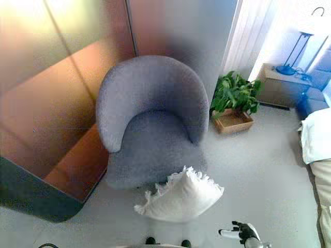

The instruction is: Pick up the pillow and put it on the sofa.

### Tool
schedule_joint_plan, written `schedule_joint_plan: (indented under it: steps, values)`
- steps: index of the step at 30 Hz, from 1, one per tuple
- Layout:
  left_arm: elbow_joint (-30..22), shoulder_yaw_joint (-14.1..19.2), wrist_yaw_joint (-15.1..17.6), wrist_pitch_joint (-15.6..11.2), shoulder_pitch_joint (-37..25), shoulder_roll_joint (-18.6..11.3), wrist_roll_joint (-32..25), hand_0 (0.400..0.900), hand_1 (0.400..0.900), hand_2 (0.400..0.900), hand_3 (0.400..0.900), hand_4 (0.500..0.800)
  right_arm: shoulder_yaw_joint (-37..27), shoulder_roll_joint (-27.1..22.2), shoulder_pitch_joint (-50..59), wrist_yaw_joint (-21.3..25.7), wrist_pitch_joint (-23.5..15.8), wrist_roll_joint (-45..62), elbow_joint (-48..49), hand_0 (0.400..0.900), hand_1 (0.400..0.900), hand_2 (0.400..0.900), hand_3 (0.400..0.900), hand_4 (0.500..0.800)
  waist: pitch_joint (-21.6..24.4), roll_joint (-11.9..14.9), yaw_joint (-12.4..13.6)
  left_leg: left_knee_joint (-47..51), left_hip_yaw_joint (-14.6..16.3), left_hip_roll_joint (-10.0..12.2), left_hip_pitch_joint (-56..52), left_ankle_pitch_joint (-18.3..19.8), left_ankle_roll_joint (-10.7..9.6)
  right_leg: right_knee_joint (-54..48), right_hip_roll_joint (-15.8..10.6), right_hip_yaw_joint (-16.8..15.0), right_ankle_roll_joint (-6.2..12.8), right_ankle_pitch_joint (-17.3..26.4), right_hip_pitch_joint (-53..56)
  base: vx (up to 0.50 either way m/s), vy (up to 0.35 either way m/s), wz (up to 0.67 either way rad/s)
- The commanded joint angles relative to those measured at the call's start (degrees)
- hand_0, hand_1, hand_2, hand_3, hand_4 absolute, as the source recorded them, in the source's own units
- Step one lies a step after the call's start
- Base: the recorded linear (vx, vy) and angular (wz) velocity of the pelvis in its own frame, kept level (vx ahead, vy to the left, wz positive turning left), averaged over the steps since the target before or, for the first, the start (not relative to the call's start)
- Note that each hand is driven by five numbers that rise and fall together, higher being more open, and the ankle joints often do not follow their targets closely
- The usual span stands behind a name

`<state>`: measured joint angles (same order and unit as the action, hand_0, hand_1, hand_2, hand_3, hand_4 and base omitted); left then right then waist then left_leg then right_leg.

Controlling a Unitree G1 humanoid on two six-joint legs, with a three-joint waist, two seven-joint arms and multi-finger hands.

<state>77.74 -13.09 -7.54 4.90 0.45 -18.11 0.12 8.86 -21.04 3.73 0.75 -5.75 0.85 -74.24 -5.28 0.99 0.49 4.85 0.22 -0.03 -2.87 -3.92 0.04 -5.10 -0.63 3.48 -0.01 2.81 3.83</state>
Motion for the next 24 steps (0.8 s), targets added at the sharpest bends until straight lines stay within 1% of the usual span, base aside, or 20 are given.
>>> schedule_joint_plan:
  steps: [1,3,6,9,12,14,16,20,21,22,24]
  values:
    - [2.2,0.5,0.6,-1.0,-2.5,-2.4,-0.6,0.9,0.9,0.9,0.9,0.8,1.7,-4.1,5.0,2.4,-2.8,-1.4,1.3,0.9,0.9,0.9,0.9,0.8,-1.6,1.4,1.1,0.1,0.5,-3.1,-2.4,4.7,1.8,0.1,-0.2,1.6,3.9,0.4,0.7,0.0,0.0,0.0]
    - [2.0,0.6,-1.4,-0.1,-2.7,-2.5,-0.1,0.9,0.9,0.9,0.9,0.8,1.5,-4.4,5.1,2.2,-2.8,-2.3,1.3,0.9,0.9,0.9,0.9,0.8,-1.7,1.5,1.2,0.1,0.5,-3.1,-2.3,4.7,1.8,0.1,-0.3,1.7,3.91,0.5,0.5,0.03,-0.015,0.03]
    - [2.0,0.0,-0.8,-0.2,-2.9,-2.3,-0.6,0.9,0.9,0.9,0.9,0.8,1.9,-4.3,5.2,3.4,-3.3,-3.1,1.3,0.9,0.9,0.9,0.9,0.8,-2.1,1.4,1.4,0.1,0.5,-3.1,-1.8,4.5,1.8,0.2,-0.5,1.9,4.05,0.7,0.0,0.02,-0.014,0.01]
    - [1.7,-0.9,-1.1,0.3,-3.6,-2.2,-1.0,0.9,0.9,0.9,0.9,0.8,2.9,-5.0,6.4,4.9,-3.5,-5.1,2.1,0.9,0.9,0.9,0.9,0.8,-3.1,1.4,1.5,0.1,0.7,-3.1,-0.8,4.2,1.8,0.4,-0.7,2.0,4.13,1.0,-1.1,0.0,-0.021,0.01]
    - [0.9,-2.2,-1.6,-0.2,-5.3,-2.7,-2.5,0.9,0.9,0.9,0.9,0.8,4.6,-6.9,9.8,6.7,-3.8,-6.5,3.4,0.9,0.9,0.9,0.9,0.8,-5.9,0.9,1.8,0.1,0.6,-2.9,1.6,3.4,1.9,1.2,-1.0,2.0,4.17,1.5,-3.8,-0.15,-0.04,0.02]
    - [0.3,-3.0,-1.5,-0.4,-6.5,-2.9,-3.8,0.9,0.9,0.9,0.9,0.8,5.7,-8.2,12.4,6.9,-3.7,-6.0,4.1,0.9,0.9,0.9,0.9,0.8,-7.8,0.6,1.9,0.1,0.4,-2.9,3.4,2.8,1.9,2.1,-1.0,1.9,4.07,1.6,-5.8,-0.18,-0.045,0.06]
    - [-0.1,-3.8,-1.5,-0.1,-8.6,-3.3,-5.3,0.9,0.9,0.9,0.9,0.8,6.9,-9.7,16.5,7.3,-3.5,-5.7,4.9,0.9,0.9,0.9,0.9,0.8,-10.2,0.2,2.2,0.1,0.0,-3.0,5.9,1.9,2.0,3.6,-0.9,2.1,3.88,1.5,-8.6,-0.18,-0.046,0.09]
    - [-0.5,-4.9,-2.1,0.5,-11.5,-3.8,-7.2,0.9,0.9,0.9,0.9,0.8,8.8,-12.0,22.2,7.7,-2.7,-5.4,5.9,0.9,0.9,0.9,0.9,0.8,-13.3,-0.6,2.3,0.1,-0.6,-3.0,9.0,0.8,2.0,6.0,-0.9,2.5,3.69,1.1,-12.3,-0.14,-0.027,0.11]
    - [-0.1,-4.5,-2.1,0.3,-12.5,-4.4,-7.7,0.9,0.9,0.9,0.9,0.8,9.5,-13.4,24.3,7.8,-2.8,-5.2,6.1,0.9,0.9,0.9,0.9,0.8,-14.6,-1.0,2.4,0.1,-0.9,-3.1,10.4,0.3,1.8,6.7,-0.8,2.6,3.61,0.9,-13.7,-0.13,-0.005,0.13]
    - [0.9,-3.7,-3.4,-1.2,-12.8,-5.1,-7.3,0.9,0.9,0.9,0.9,0.8,9.8,-14.6,25.0,8.0,-3.9,-5.2,5.7,0.9,0.9,0.9,0.9,0.8,-15.3,-1.4,2.3,0.1,-0.9,-3.2,11.3,0.1,1.8,7.2,-0.9,2.8,3.5,0.7,-14.6,-0.15,0.016,0.14]
    - [2.3,-4.1,-4.2,-4.0,-12.3,-5.3,-8.1,0.9,0.9,0.9,0.9,0.8,9.9,-16.6,26.4,8.6,-5.3,-5.6,5.6,0.9,0.9,0.9,0.9,0.8,-16.5,-2.2,2.4,0.1,-1.2,-3.5,13.0,-0.4,1.7,7.9,-1.1,3.1,3.38,0.6,-16.4,-0.12,0.049,0.09]
